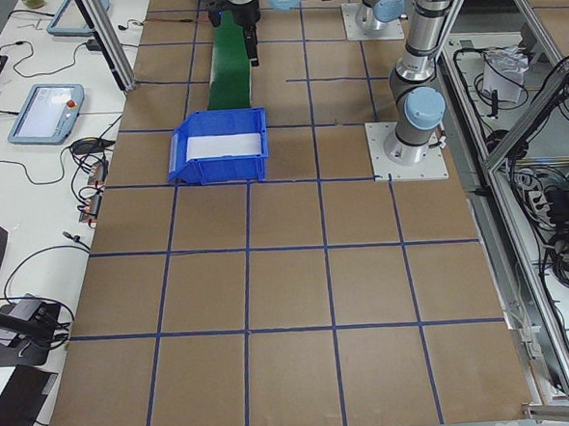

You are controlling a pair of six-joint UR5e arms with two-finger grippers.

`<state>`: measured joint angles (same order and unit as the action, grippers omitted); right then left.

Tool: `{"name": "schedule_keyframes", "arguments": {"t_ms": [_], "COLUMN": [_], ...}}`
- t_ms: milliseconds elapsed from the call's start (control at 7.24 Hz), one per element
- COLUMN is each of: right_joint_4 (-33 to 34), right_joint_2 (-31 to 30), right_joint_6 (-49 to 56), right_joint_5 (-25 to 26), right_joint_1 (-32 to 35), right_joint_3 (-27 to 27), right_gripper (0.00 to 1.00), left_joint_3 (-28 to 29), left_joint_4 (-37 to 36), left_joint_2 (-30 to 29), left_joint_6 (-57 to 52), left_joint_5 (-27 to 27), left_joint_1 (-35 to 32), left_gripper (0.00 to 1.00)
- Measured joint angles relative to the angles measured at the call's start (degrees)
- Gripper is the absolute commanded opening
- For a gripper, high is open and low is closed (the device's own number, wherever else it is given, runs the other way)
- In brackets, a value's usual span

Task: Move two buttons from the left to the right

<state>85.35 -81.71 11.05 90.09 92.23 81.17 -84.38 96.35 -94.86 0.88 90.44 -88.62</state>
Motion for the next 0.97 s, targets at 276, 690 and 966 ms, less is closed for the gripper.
{"name": "schedule_keyframes", "arguments": {"t_ms": [276,690,966], "right_joint_4": [0.0,0.2,0.5], "right_joint_2": [0.5,0.9,0.9], "right_joint_6": [0.2,0.9,1.4], "right_joint_5": [0.4,2.6,2.7], "right_joint_1": [0.1,-0.1,0.1], "right_joint_3": [0.5,1.5,2.2], "right_gripper": [1.0,1.0,1.0], "left_joint_3": [0.0,0.0,0.0], "left_joint_4": [0.0,-0.1,-0.1], "left_joint_2": [0.0,-0.1,-0.1], "left_joint_6": [0.0,0.0,0.0], "left_joint_5": [0.0,0.0,0.0], "left_joint_1": [-0.1,-0.1,-0.1], "left_gripper": [1.0,1.0,1.0]}}
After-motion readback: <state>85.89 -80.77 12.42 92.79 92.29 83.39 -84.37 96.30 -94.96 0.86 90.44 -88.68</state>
